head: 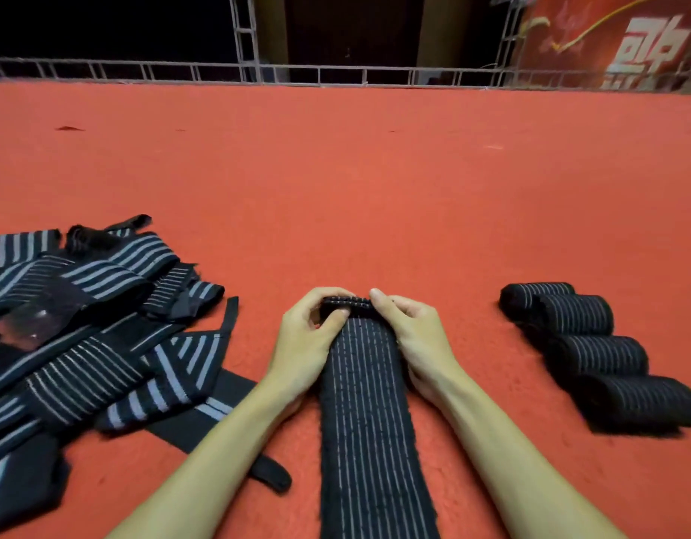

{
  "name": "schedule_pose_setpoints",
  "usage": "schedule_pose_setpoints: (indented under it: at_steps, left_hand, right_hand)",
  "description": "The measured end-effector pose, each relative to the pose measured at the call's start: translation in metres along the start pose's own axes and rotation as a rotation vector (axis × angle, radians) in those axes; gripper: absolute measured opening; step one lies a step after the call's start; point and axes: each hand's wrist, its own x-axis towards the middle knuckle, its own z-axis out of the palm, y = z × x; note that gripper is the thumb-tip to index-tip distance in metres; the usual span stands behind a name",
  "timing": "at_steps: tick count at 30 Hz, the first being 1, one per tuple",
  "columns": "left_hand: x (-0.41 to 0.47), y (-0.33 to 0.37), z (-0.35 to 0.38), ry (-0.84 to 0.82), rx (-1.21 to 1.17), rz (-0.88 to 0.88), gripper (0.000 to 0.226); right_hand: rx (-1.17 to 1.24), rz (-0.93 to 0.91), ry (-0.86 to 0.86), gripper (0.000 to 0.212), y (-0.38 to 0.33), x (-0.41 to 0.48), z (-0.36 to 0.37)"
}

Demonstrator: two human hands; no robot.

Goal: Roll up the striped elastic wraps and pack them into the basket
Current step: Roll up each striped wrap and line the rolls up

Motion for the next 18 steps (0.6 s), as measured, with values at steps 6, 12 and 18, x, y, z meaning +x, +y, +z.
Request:
schedule_pose_setpoints:
  at_steps: [6, 12, 18]
  left_hand:
    - [0.0021, -0.0015, 0.0015, -0.023, -0.087, -0.048, 0.015]
    - [-0.0012, -0.0019, 0.0012, -0.026, -0.164, -0.171, 0.014]
    - [-0.0051, -0.0025, -0.0012, -0.090, -0.173, -0.183, 0.019]
  right_hand:
    - [-0.018, -0.027, -0.025, 0.030, 0.0044, 0.0082, -0.0027]
    - [-0.098, -0.090, -0.018, 0.009, 0.0071, 0.0077, -0.0038]
    - [-0.160, -0.156, 0.010, 0.015, 0.0036, 0.0058, -0.0014]
